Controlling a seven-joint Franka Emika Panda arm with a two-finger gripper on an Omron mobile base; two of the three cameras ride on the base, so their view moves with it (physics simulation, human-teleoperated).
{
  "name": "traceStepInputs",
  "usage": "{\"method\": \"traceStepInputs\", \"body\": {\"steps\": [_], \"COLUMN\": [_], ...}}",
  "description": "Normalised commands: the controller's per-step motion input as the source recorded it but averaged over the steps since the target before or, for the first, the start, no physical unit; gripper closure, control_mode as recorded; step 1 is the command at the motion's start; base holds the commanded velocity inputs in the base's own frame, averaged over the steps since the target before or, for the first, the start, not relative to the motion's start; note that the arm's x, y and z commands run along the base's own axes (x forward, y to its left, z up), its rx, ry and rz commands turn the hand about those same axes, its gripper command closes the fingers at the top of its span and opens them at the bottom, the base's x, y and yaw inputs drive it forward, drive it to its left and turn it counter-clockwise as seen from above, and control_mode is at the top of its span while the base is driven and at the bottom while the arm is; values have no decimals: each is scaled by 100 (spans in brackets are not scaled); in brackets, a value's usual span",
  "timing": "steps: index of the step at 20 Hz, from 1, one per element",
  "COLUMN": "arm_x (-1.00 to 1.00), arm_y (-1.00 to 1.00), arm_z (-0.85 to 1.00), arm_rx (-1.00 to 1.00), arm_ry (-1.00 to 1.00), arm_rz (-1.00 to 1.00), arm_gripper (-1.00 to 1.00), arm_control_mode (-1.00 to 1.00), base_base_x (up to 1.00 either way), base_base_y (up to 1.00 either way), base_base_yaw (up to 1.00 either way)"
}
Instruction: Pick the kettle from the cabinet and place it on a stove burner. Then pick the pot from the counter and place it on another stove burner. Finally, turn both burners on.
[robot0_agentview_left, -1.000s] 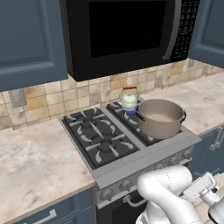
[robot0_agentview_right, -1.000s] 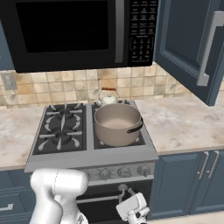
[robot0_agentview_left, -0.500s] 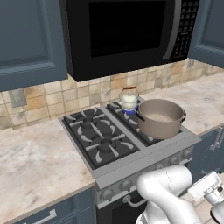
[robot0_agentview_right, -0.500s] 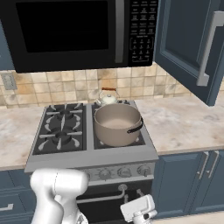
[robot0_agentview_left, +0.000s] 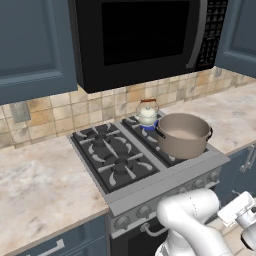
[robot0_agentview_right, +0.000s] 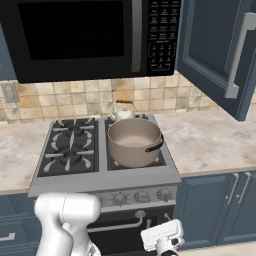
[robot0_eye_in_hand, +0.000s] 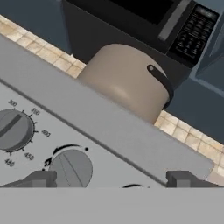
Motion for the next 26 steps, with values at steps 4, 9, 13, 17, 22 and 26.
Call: {"method": "traceStepInputs", "body": {"steps": [4, 9, 13, 17, 22, 26], "arm_x": [18, 3, 4, 11, 12, 10], "arm_y": [-5, -9, -7, 0, 0, 0], "arm_z": [8, 10, 10, 14, 13, 5], "arm_rx": [17, 12, 11, 10, 8, 4], "arm_ry": [24, 14, 11, 10, 9, 7], "arm_rz": [0, 0, 0, 0, 0, 0], "arm_gripper": [-100, -100, -100, -100, -100, -100], "arm_control_mode": [-100, -100, -100, -100, -100, -100], "base_base_x": [0, 0, 0, 0, 0, 0], "base_base_y": [0, 0, 0, 0, 0, 0], "base_base_yaw": [0, 0, 0, 0, 0, 0]}}
